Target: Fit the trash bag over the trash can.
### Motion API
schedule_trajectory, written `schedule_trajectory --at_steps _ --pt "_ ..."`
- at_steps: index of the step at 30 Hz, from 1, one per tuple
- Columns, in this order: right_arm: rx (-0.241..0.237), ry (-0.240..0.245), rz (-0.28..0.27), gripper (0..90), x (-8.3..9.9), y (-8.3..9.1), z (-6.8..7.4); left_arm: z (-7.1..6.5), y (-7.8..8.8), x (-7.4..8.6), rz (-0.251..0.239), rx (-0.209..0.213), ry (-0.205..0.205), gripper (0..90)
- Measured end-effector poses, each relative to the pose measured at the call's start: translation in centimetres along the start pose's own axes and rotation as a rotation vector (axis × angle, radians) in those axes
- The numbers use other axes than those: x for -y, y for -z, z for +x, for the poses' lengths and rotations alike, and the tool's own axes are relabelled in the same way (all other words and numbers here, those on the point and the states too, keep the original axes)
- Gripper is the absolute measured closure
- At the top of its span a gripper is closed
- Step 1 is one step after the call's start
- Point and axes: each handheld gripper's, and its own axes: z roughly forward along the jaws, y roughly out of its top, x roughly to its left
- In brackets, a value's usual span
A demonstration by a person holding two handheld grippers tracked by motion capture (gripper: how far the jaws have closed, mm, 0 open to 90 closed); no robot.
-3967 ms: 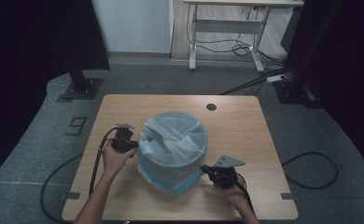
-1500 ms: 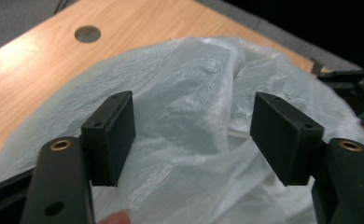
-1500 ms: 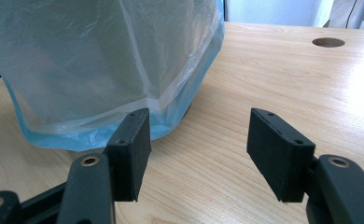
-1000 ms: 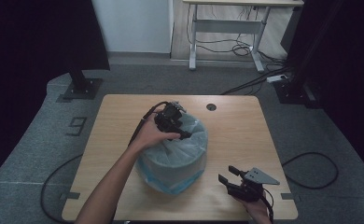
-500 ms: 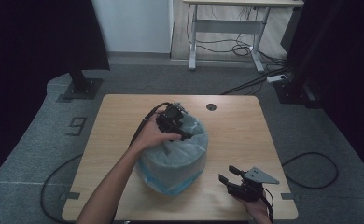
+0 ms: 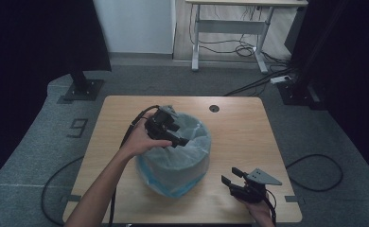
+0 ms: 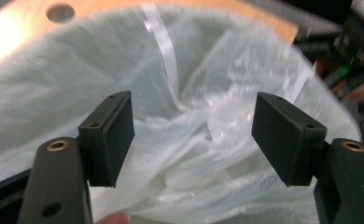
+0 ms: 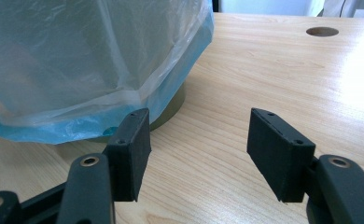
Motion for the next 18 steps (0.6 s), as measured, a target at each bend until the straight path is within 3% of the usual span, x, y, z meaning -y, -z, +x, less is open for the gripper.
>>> schedule_trajectory --at_steps 6,10,15,18 --pt "0.005 0.0 0.008 38.7 0.1 0.0 0.0 -0.3 -1.9 -0.3 0.102 -0.01 -0.014 29.4" --pt "0.008 -0.003 0.009 38.7 0.1 0.2 -0.2 -0.2 -2.0 -0.4 0.111 -0.003 -0.008 29.8" --pt "0.006 -0.002 0.016 38.7 0.1 0.1 -0.1 -0.3 -2.4 -0.2 0.167 0.0 -0.005 29.9" --pt "0.005 0.002 0.02 38.7 0.1 0.1 0.0 -0.3 -2.1 -0.1 0.148 -0.007 -0.002 29.8"
